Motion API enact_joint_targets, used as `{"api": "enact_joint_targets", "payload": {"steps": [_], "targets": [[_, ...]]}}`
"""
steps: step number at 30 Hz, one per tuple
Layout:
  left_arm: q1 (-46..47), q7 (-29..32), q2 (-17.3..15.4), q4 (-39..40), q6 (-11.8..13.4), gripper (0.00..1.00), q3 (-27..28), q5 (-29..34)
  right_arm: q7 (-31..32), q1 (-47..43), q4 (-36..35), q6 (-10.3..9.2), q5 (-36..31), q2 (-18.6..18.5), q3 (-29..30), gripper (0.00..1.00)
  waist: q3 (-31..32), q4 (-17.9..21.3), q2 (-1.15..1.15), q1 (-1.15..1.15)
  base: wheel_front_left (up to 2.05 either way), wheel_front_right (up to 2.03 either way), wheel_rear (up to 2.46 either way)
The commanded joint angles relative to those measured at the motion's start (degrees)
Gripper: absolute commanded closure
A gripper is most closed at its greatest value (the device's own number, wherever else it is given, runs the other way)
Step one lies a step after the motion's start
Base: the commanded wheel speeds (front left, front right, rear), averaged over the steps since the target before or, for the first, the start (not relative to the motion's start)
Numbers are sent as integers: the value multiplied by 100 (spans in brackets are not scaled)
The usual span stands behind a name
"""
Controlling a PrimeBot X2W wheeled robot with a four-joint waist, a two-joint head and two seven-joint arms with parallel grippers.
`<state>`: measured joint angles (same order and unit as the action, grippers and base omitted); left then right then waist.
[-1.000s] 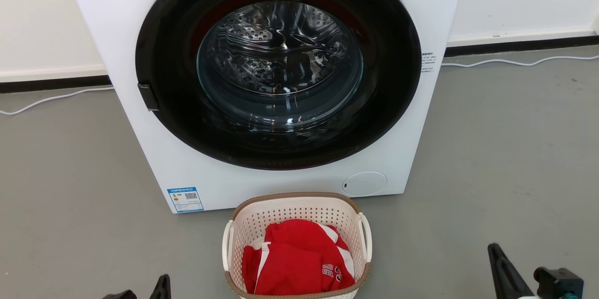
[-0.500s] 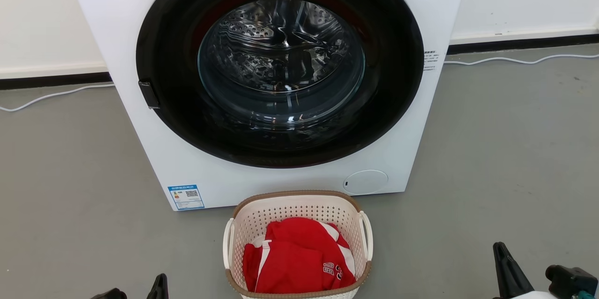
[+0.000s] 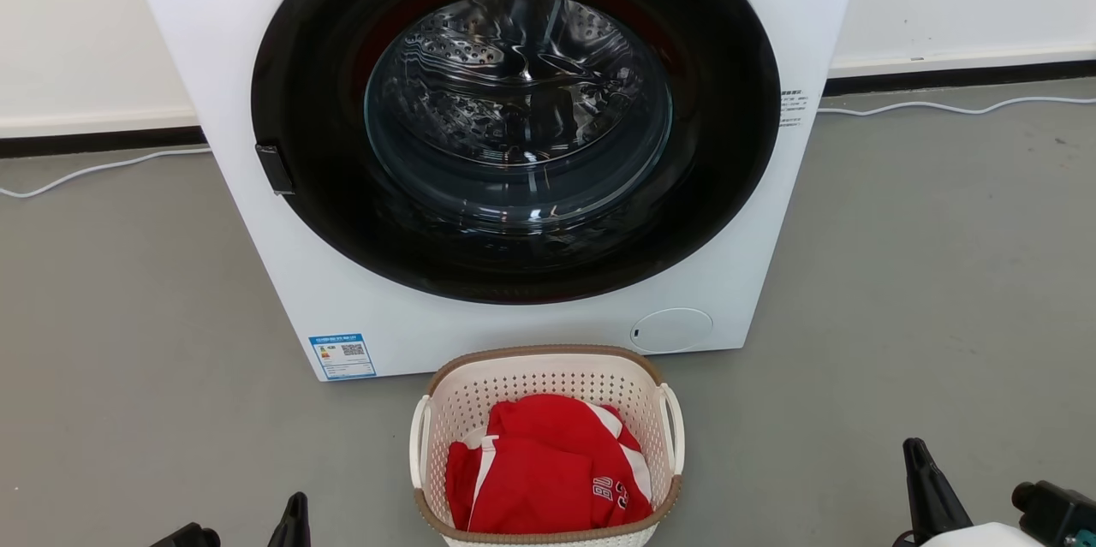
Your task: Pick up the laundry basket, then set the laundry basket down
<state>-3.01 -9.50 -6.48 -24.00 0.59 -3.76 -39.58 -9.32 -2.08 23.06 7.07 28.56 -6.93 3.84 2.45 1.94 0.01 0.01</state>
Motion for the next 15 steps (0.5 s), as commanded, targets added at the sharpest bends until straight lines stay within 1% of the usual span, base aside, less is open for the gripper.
{"api": "enact_joint_targets", "payload": {"steps": [1, 15], "targets": [[303, 32, -27, 185, -46, 100, 107, -171, 52, 281, -173, 11, 204, -60, 37, 100, -4, -4, -1, -1, 0, 0, 0], [389, 252, 27, 298, -153, 100, 236, -882, 266, 357, -275, 15, 1065, 5, 69, 100, -41, -30, -1, -1, 0, 0, 0]]}}
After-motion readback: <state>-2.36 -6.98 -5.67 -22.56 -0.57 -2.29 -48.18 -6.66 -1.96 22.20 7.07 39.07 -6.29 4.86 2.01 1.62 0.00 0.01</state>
